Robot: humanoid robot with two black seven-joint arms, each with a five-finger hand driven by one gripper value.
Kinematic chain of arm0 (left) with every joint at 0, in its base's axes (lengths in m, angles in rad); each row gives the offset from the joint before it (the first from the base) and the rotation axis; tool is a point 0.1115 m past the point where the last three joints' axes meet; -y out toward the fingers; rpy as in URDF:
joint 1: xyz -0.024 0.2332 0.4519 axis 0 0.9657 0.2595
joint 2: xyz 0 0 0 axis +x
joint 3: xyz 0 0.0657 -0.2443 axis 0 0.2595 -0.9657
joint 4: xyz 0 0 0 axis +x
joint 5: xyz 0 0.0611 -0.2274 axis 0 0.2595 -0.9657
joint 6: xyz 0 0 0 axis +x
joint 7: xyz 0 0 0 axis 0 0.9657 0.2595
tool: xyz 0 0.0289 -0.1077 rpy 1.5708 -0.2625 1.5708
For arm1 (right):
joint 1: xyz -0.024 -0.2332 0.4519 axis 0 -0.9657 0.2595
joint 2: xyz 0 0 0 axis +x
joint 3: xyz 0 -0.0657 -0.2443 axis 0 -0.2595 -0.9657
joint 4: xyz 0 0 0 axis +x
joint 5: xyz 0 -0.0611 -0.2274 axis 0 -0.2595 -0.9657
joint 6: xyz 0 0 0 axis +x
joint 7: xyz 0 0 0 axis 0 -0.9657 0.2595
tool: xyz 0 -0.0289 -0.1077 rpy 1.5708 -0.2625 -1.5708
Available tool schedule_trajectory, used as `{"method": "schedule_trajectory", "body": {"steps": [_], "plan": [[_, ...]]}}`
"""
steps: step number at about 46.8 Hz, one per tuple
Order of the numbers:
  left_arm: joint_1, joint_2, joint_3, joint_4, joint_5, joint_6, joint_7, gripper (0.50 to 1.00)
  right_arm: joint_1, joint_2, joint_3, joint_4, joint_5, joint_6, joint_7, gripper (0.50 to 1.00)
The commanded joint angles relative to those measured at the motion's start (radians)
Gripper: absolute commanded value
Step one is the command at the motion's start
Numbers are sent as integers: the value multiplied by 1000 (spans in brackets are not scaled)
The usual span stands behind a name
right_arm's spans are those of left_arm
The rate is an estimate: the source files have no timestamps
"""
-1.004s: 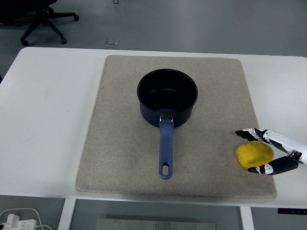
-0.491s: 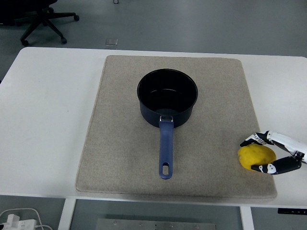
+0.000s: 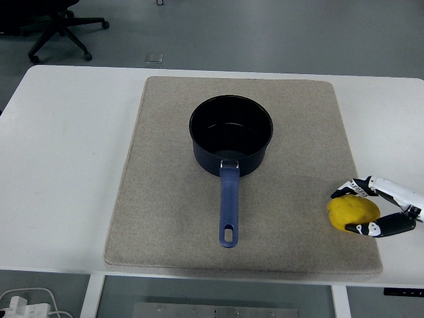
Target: Put the potato in the blue pot
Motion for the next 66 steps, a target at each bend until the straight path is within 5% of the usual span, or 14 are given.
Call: {"method": "schedule_trajectory", "body": {"steps": [1, 47, 66], "plan": [[0, 0, 0, 0, 0, 0, -1, 996, 4, -1, 3, 3, 7, 0, 1, 500], [0, 0, 0, 0, 0, 0, -1, 996, 385, 8, -118, -26, 123, 64, -13, 500], [0, 0, 0, 0, 0, 0, -1, 996, 628, 209, -322, -112, 218, 72, -13, 500]]}}
